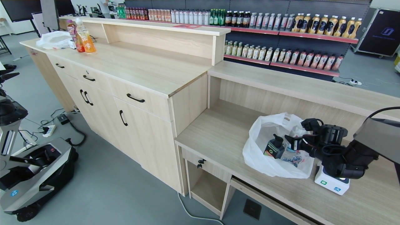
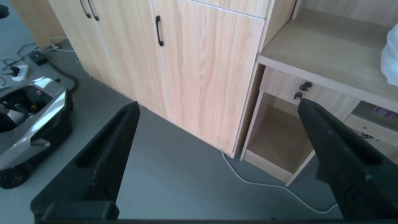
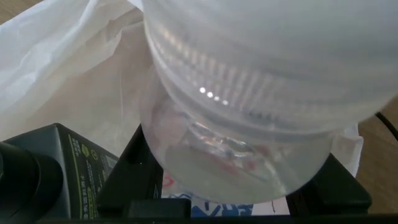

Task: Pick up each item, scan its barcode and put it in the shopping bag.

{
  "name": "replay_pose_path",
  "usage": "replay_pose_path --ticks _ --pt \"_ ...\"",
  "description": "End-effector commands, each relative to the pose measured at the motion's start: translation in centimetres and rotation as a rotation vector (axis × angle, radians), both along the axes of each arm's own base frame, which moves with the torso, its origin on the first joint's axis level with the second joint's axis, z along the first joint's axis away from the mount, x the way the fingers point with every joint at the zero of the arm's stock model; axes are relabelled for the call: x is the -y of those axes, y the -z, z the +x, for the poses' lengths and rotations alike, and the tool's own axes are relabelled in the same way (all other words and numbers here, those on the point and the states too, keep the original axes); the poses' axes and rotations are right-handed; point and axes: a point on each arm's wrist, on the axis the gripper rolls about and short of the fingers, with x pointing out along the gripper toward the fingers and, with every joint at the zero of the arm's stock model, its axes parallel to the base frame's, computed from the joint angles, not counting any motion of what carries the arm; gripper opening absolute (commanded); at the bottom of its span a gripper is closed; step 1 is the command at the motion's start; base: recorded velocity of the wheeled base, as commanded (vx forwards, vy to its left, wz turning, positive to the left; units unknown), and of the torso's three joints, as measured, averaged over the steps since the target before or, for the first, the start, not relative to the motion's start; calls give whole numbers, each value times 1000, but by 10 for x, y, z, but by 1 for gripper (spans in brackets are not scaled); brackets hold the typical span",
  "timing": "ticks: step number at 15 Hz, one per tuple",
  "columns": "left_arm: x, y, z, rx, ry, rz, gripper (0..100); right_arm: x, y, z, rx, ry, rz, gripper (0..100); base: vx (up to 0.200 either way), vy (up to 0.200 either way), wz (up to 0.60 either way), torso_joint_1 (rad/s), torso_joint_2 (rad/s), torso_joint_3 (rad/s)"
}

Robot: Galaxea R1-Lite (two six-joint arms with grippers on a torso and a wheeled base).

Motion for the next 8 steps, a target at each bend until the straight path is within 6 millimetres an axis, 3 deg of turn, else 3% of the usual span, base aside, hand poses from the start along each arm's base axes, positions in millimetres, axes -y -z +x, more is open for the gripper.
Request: replay_pose_path --ticks 1,2,3,6,8 --pt "0 0 0 2 0 0 100 0 3 -1 -13 -1 2 0 0 0 0 0 0 0" --pt "0 0 0 0 0 0 100 0 3 -2 -15 -1 0 0 0 0 0 0 0 0" --pt "0 0 0 2 0 0 100 0 3 -2 -15 0 0 100 0 0 0 0 0 0" --pt "0 0 0 0 0 2 100 3 0 -2 -8 -4 2 100 0 0 0 0 0 0" --pt "0 0 0 0 0 0 100 1 -20 -4 31 -78 15 100 0 0 0 0 0 0"
